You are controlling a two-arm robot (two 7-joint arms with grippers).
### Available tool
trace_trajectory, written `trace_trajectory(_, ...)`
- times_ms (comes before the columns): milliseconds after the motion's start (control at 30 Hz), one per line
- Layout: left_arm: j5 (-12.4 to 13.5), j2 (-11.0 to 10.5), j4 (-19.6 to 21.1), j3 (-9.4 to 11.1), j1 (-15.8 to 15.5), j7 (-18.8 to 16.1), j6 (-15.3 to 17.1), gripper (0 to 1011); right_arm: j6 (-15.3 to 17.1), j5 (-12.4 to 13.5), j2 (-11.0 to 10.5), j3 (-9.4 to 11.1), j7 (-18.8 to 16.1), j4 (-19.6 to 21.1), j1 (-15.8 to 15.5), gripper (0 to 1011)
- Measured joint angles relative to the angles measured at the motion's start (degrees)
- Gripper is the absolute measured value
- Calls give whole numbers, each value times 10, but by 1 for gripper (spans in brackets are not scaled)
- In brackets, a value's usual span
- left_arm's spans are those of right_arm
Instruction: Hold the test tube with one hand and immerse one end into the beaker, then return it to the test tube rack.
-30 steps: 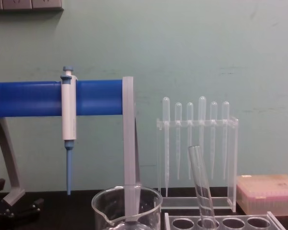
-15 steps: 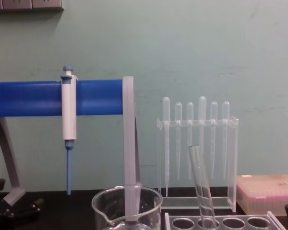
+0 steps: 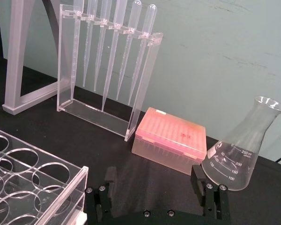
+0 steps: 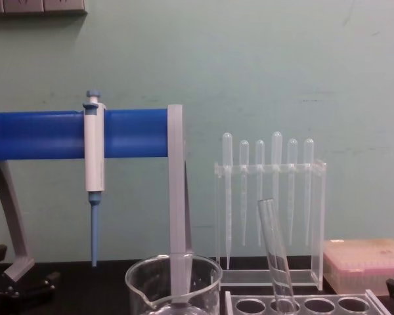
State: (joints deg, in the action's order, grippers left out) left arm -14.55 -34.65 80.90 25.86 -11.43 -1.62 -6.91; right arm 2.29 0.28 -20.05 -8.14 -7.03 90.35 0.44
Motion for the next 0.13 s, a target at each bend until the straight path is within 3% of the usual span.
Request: trace_trajectory(133,0,0,0,0,0,0,0,1000,1,1,0,0,0,1,-1,1002)
